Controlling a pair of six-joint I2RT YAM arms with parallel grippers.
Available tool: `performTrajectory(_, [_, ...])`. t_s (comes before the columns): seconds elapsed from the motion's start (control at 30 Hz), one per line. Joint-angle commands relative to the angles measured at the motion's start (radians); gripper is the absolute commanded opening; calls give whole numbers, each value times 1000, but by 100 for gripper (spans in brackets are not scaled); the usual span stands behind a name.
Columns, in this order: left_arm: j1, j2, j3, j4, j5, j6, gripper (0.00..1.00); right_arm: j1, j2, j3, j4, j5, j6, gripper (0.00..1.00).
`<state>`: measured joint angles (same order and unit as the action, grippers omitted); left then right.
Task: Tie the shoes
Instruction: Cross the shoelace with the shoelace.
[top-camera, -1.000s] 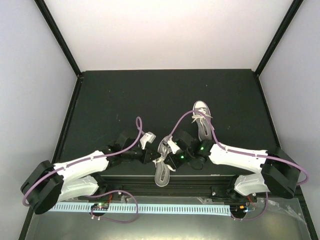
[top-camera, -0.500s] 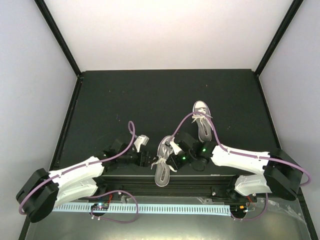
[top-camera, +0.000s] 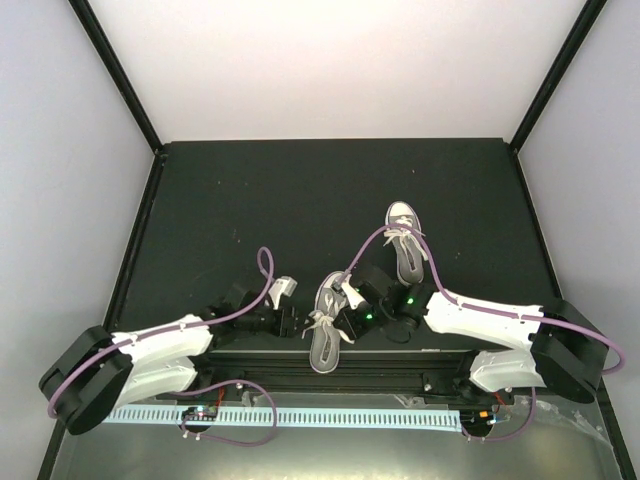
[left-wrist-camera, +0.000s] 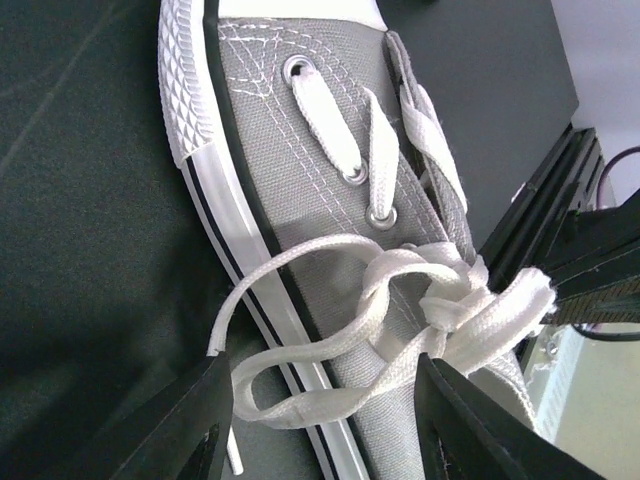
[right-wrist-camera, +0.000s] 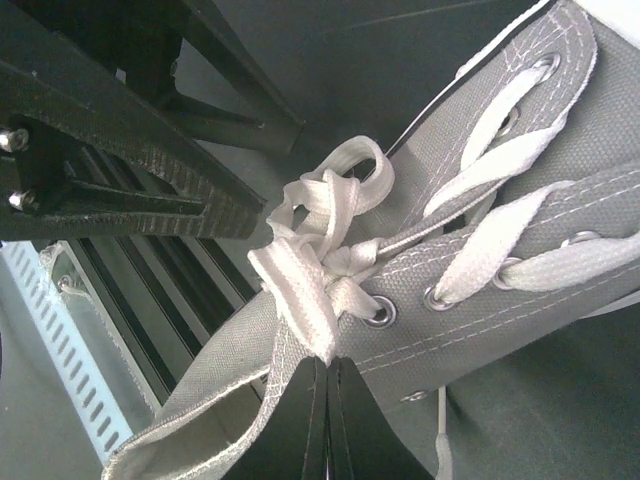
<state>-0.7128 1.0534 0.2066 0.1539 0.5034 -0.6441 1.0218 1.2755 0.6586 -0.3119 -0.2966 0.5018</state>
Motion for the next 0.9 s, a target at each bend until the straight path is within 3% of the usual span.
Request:
performTrajectory(0.0, [7,32,-13,76,42,37,55,7,-18,-8,30,13,8,2])
performTrajectory(0.07, [6,73,-18,119,74,35,56,7,-19,-7,30,14,9,2])
performTrajectory(0.1, [6,130,-31,212,117,16,52,7,-24,-7,30,19,15,2])
performTrajectory(0.17, [5,144,-31,247,134,17,48,7,-25,-4,30,22,18,2])
performTrajectory(0.57, [-92,160,-39,289,195,28,13,7,2,18,30,13,9,2])
performTrajectory(0.77, [-149,109,-37,264,184,3,11,6,3,19,12,13,-5,2])
performTrajectory(0.87, [-160,52,-25,195,157,2,20,7,1,18,4,13,-12,2])
